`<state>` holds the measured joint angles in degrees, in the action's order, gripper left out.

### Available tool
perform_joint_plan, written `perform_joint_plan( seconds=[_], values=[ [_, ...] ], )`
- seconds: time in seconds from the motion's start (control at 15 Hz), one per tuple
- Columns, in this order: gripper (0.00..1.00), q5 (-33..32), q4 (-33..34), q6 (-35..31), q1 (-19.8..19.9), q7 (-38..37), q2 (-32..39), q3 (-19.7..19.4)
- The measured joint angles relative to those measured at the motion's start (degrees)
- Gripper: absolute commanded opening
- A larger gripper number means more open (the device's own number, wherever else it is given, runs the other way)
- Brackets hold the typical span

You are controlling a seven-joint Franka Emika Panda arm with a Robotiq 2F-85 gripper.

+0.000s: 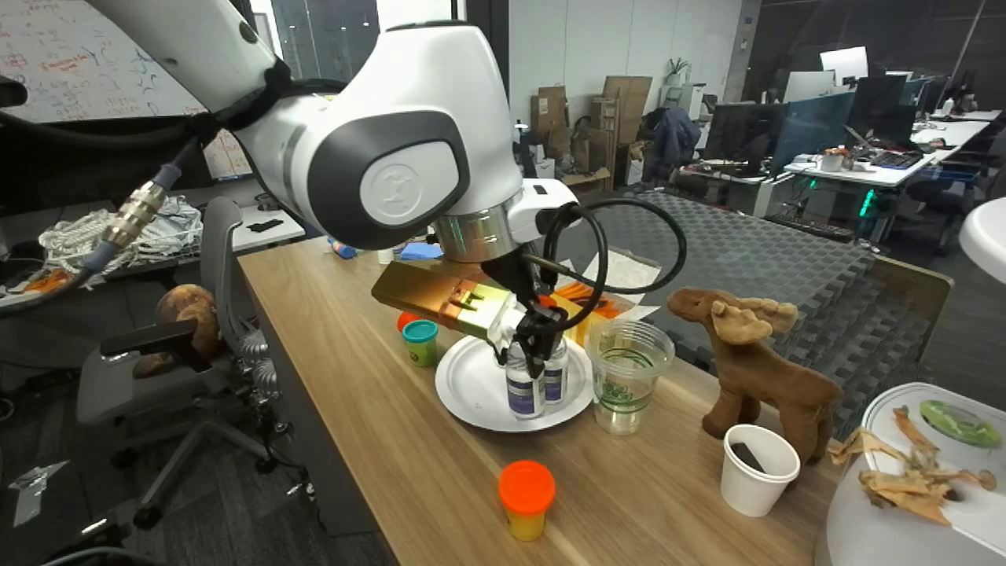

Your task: Put three bottles on the white plate then stack clear cups together then put the rest of the bottles on the white plate

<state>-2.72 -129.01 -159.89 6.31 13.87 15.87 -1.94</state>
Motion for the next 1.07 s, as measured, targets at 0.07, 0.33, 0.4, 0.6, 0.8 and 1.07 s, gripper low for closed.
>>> perform_joint_plan(
  seconds=[0.07, 0.33, 0.4, 0.6, 0.8, 1.07],
  values=[
    [0.2, 0.8, 0.1, -0.2, 0.3, 0.1, 0.2, 0.5],
    [0.73, 2.0, 0.4, -1.0, 0.8, 0.2, 1.2, 1.3],
    [0.74, 2.0, 0.4, -1.3, 0.9, 0.2, 1.3, 1.4],
    [0.97, 2.0, 0.4, -1.5, 1.0, 0.2, 1.3, 1.5],
    [1.0, 2.0, 0.0, -1.6, 0.9, 0.1, 0.4, 1.8],
    [1.0, 1.8, -3.7, 1.6, 0.1, -1.2, -4.8, 1.8]
  ],
)
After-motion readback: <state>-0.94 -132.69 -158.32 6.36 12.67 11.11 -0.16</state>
